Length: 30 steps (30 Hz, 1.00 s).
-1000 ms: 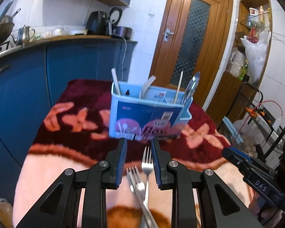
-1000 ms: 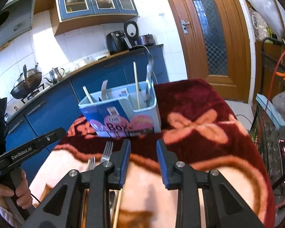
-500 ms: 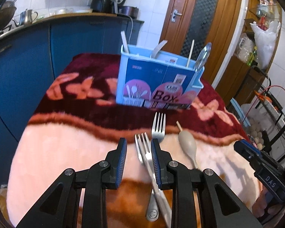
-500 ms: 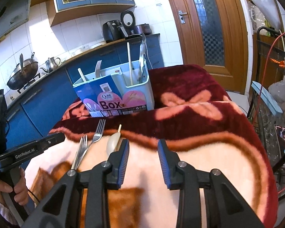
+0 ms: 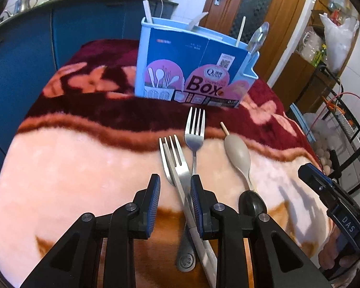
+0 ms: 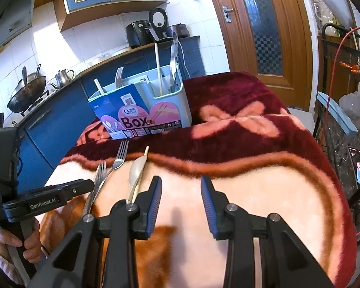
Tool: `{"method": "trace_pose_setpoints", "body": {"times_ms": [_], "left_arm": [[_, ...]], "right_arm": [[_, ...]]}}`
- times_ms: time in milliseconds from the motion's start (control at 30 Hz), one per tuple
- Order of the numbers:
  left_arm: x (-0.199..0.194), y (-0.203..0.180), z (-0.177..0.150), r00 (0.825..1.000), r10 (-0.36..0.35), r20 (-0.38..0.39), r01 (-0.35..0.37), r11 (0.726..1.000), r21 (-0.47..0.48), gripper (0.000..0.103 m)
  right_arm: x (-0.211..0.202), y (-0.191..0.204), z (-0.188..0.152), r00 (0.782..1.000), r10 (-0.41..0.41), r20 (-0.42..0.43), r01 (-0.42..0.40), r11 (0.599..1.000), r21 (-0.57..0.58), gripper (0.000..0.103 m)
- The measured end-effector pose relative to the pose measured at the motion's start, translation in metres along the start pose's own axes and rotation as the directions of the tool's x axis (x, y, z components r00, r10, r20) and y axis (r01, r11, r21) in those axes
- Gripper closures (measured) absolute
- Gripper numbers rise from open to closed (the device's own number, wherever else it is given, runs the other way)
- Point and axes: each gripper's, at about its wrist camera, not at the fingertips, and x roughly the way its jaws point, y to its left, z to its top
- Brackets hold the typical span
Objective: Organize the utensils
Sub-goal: 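Close the left tool on the white chopstick while the right tool approaches the white spoon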
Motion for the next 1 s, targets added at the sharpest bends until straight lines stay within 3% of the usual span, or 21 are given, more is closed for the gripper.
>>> {"method": "trace_pose_setpoints", "body": {"times_ms": [200, 300, 433, 1000], "left_arm": [[0.006, 0.001, -0.002, 0.999, -0.022, -0.027, 0.021, 1.0, -0.016, 0.078], [0.005, 0.004, -0.001, 0.998, -0.052, -0.031, 0.051, 0.998, -0.027, 0.092], [0.004, 0.005, -0.003, 0.997, -0.07, -0.031, 0.069, 0.997, -0.034, 0.094], [-0.025, 0.026, 0.007, 0.984, -0.129, 0.121, 0.139, 0.987, -0.083, 0.099]], "right_arm": [[0.002, -0.001, -0.001, 1.0, 0.001, -0.008, 0.0, 1.0, 0.007, 0.066], [0.003, -0.001, -0.002, 1.0, 0.003, -0.012, -0.003, 1.0, 0.006, 0.066], [0.004, 0.0, -0.002, 1.0, 0.005, -0.016, -0.004, 1.0, 0.005, 0.066], [0.014, 0.011, -0.003, 0.998, 0.018, -0.061, -0.018, 1.0, -0.015, 0.066]]}}
